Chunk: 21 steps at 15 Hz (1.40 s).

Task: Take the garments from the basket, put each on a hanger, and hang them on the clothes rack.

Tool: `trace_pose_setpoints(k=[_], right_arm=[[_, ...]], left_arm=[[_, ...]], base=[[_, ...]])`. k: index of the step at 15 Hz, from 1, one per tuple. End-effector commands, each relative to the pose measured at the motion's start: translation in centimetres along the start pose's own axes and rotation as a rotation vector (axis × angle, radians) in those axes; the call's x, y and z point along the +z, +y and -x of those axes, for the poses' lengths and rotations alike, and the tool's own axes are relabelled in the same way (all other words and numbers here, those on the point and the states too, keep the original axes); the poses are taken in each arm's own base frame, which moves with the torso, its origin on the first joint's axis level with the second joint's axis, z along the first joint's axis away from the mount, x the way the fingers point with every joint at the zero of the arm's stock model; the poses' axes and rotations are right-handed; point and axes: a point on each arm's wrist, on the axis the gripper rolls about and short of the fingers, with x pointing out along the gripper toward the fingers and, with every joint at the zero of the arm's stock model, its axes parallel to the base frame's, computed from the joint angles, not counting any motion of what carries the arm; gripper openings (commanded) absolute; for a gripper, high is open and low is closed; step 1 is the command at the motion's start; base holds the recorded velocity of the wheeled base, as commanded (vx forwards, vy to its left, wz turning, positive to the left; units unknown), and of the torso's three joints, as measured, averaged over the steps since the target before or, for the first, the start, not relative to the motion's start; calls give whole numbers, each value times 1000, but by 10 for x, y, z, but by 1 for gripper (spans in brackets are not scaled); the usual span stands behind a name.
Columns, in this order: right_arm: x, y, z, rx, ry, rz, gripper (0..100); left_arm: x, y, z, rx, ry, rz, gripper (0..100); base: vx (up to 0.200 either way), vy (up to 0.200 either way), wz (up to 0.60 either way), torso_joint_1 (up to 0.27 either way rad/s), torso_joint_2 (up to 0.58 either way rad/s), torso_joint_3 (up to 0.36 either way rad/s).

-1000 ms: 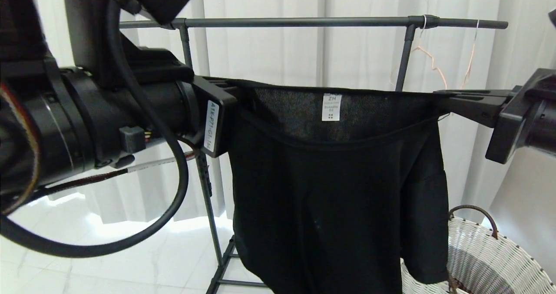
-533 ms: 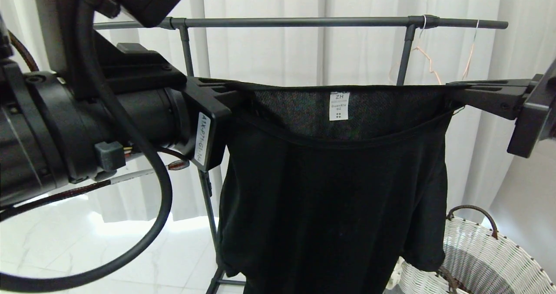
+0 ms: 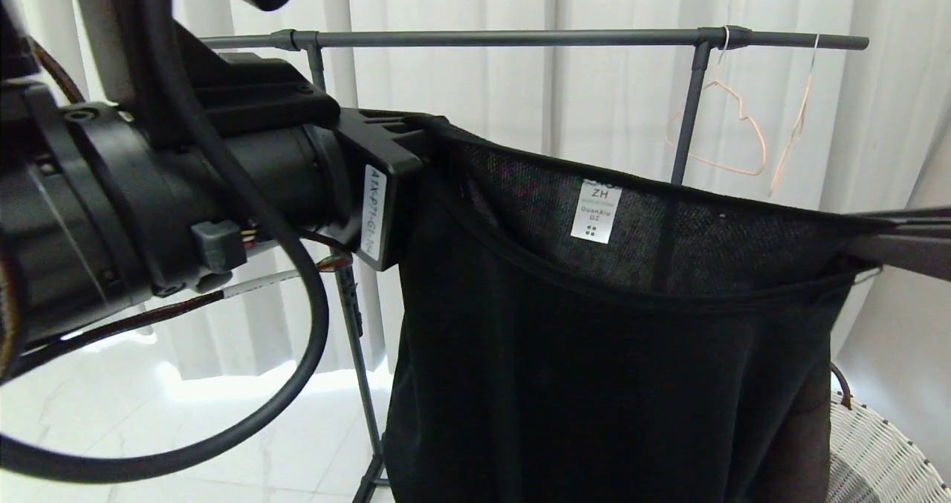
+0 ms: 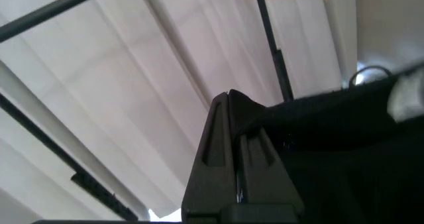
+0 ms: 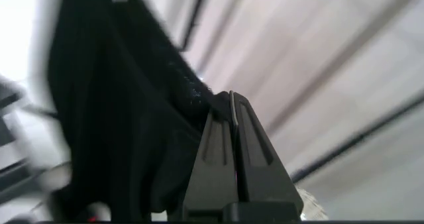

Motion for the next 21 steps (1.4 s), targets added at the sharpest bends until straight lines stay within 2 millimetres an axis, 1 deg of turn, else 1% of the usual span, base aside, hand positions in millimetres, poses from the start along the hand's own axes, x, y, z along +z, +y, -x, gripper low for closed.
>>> trace_pose_setpoints(k=[1,2,3,5,7,11,13,15,17,19,21], right_arm=[[0,13,19,93,-20,20,0],[-1,15,20,110,-19,23,0],[0,20,22,149,-28,32,0],[1,26,21,207,-38,45,0],[1,30,21,239,-42,53,0],[0,30,20,239,-34,53,0],[-5,30,18,226,-16,51,0],[-7,26,14,133,-1,44,0],[-8,15,3,13,-8,22,0],[-6,4,-15,-68,-46,12,0],[-3,-3,-39,-107,-109,14,0]], left_arm=[[-5,-11,-27,1,-3,0,0],[-5,-14,-33,7,-16,4,0],[-5,-19,-44,10,-38,11,0],[-4,-24,-50,2,-48,14,0],[-5,-25,-51,-1,-44,12,0],[-5,-24,-49,1,-49,19,0],[-4,-23,-47,2,-52,22,0],[-2,-20,-40,5,-62,25,0],[-10,-20,-23,-12,-51,13,0],[-21,-23,-2,-43,-37,4,0],[-27,-35,20,-119,-49,6,0]], base=[[0,0,0,0,0,0],[0,0,0,0,0,0],[0,0,0,0,0,0],[0,0,0,0,0,0],[0,0,0,0,0,0],[0,0,0,0,0,0],[0,0,0,0,0,0],[0,0,0,0,0,0],[0,0,0,0,0,0],[0,0,0,0,0,0],[0,0,0,0,0,0]])
